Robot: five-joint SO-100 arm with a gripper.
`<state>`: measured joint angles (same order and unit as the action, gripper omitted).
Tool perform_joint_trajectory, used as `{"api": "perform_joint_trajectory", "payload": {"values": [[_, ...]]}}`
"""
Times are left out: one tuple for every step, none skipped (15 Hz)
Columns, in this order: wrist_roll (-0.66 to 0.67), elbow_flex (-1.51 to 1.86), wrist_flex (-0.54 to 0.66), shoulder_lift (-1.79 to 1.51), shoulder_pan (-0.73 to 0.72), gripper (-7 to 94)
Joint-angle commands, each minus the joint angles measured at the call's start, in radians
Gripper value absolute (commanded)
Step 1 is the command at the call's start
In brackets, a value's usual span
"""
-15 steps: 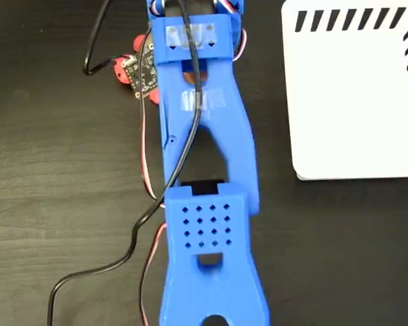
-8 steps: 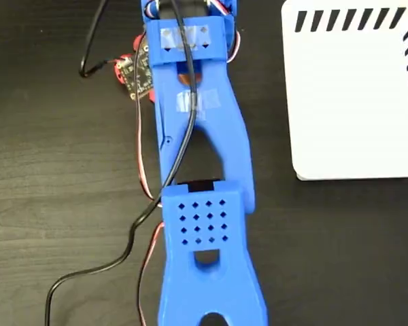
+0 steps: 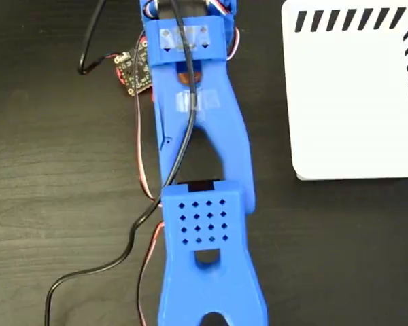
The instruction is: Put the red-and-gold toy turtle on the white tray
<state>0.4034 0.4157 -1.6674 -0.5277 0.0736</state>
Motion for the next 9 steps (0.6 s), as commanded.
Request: {"api": "perform_joint_trajectory", "payload": {"values": [[-0.008,-0.018,-0.018,-0.084,0.018,0],[-0.023,-0.002,-0.018,-0.127,0.021,0],[-0.041,0.008,-0.02,-0.179,0.031,0],[-0.054,0.021,-0.023,-0.23,0.043,0],[-0.063,0.051,-0.023,-0.287,0.055,0],[-0.069,0.08,-0.023,-0.342,0.066,0],[-0.071,0.114,-0.023,-0.4,0.074,0],[-0.072,0.147,-0.023,-0.46,0.081,0],[-0.077,0.183,-0.023,-0.523,0.087,0]]}}
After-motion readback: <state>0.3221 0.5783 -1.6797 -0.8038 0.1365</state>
